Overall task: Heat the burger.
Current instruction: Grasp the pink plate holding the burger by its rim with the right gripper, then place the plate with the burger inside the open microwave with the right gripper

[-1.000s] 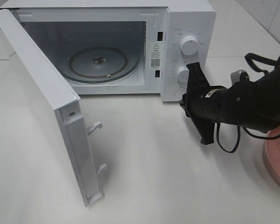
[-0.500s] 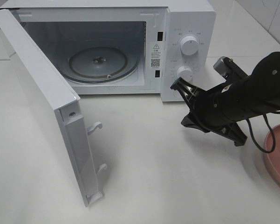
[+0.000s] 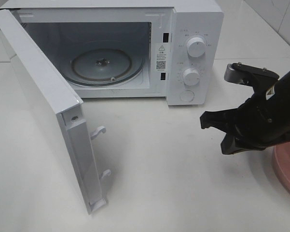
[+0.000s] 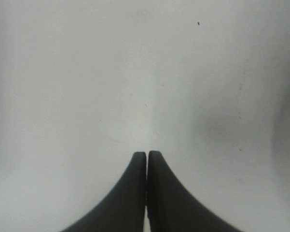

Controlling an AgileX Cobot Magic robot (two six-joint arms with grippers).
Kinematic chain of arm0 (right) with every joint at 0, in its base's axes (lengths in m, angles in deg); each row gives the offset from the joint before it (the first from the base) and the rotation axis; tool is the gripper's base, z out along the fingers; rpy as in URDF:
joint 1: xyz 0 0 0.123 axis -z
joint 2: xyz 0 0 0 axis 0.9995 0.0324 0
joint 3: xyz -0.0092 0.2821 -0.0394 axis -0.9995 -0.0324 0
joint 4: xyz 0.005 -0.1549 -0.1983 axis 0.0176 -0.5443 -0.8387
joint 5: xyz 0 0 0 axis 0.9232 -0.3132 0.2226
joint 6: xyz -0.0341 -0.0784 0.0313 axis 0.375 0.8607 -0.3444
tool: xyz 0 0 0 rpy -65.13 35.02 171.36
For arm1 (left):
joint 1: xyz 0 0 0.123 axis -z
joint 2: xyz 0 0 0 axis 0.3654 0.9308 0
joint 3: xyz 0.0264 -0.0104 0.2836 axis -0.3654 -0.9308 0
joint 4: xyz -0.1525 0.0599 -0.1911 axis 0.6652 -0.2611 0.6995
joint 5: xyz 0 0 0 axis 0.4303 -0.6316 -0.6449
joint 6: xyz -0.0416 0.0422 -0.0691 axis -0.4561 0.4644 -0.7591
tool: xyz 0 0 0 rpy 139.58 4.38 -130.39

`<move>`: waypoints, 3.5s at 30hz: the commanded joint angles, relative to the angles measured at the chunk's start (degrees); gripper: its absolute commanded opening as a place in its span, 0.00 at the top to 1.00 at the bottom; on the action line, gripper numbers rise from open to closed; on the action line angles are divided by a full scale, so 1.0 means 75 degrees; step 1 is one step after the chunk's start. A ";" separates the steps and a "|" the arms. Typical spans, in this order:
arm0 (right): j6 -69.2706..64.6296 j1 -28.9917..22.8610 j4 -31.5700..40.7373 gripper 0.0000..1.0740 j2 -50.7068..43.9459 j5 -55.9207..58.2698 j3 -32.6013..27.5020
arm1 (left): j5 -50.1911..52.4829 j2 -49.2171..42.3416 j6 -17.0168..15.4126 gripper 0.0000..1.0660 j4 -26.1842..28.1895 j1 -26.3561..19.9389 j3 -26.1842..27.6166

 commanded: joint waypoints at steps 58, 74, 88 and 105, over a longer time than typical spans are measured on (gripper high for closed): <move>0.1360 0.1879 -0.2406 0.12 0.1406 0.0901 -0.0015 | -0.0008 -0.0115 0.0000 0.06 0.0076 0.0000 0.0000; 0.1314 0.1879 -0.2414 0.29 0.1917 0.0573 -0.0015 | -0.0008 -0.0115 0.0000 0.06 0.0076 0.0000 0.0000; 0.1062 0.1879 -0.2842 1.00 0.1917 0.0489 -0.0015 | -0.0008 -0.0115 0.0000 0.06 0.0076 0.0000 0.0000; -0.0733 0.1497 -0.4400 1.00 0.1895 0.1123 -0.0015 | -0.0008 -0.0115 0.0000 0.06 0.0076 0.0000 0.0000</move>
